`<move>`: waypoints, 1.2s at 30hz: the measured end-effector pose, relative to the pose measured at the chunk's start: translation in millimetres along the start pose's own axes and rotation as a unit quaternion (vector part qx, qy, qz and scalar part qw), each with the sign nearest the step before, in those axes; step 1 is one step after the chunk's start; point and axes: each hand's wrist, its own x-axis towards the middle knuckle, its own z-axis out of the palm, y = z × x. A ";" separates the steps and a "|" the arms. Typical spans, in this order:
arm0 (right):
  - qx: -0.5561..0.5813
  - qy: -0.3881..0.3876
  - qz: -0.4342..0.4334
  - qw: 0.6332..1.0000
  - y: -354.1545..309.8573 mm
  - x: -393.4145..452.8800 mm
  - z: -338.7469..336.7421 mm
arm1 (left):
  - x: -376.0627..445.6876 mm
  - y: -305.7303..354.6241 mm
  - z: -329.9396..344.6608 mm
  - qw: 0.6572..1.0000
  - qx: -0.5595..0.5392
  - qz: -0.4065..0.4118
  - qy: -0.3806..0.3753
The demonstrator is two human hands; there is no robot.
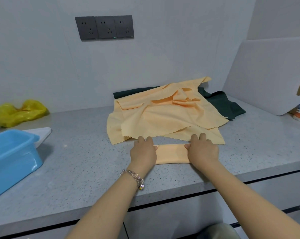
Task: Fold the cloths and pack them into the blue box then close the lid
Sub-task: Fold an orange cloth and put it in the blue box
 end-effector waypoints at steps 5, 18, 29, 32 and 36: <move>0.091 0.035 -0.013 0.995 1.0 -5.4 0.2 | -7.2 -5.4 -4.4 0.998 -0.051 0.000 0.022; 0.504 0.049 -0.173 0.845 -119.5 -11.0 -68.7 | -27.3 -99.4 -107.5 0.952 -0.239 -0.081 0.172; 0.595 -0.056 -0.240 0.765 -244.5 -0.8 -110.6 | -35.6 -202.1 -186.0 0.951 -0.141 -0.148 0.233; 0.583 -0.097 -0.270 0.760 -276.5 2.3 -119.1 | -36.0 -234.9 -203.3 0.955 -0.093 -0.177 0.217; 0.594 -0.142 -0.273 0.743 -328.0 6.9 -125.6 | -43.6 -273.5 -218.8 0.948 -0.054 -0.222 0.221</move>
